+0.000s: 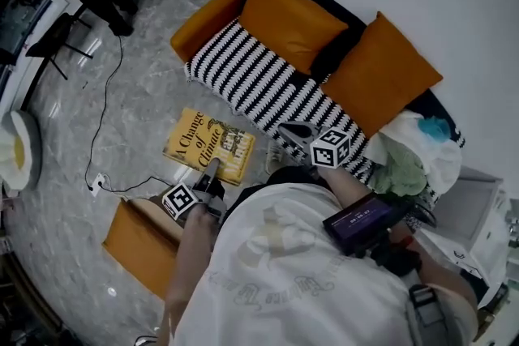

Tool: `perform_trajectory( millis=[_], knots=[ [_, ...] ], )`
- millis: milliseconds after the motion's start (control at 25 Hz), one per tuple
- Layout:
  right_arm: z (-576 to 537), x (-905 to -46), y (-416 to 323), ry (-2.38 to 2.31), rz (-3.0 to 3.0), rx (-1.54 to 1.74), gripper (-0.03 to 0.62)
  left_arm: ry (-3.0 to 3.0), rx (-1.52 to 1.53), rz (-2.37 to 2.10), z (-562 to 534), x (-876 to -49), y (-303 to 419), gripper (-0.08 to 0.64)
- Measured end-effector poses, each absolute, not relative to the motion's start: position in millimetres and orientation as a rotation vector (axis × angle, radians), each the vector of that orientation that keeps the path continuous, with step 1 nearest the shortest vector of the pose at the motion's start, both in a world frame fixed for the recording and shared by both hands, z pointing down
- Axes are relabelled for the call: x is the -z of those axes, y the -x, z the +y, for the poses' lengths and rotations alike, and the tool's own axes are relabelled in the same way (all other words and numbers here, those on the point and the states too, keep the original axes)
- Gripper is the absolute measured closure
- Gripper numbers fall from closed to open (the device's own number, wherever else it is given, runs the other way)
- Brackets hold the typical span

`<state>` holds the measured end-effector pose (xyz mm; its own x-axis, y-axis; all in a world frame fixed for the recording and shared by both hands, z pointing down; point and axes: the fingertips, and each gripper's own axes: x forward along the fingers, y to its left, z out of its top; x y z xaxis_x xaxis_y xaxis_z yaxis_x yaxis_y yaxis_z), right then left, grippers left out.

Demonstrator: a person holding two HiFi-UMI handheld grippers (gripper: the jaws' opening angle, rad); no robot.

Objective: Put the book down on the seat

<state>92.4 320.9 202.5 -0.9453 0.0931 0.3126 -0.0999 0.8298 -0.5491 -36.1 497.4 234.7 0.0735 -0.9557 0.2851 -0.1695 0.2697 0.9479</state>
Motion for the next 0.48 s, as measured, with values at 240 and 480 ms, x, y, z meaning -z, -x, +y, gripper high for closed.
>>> perform_trajectory(
  millis=[240,480],
  knots=[
    [269,-202,-54,0.002,-2.692,-0.838,0.578,-1.132,0.801,-1.385,451,-236,68,0.416],
    [234,-205,-42,0.0,-2.677,-0.881,0.578,-1.111,0.766,-1.377,412,-236,76,0.416]
  ],
)
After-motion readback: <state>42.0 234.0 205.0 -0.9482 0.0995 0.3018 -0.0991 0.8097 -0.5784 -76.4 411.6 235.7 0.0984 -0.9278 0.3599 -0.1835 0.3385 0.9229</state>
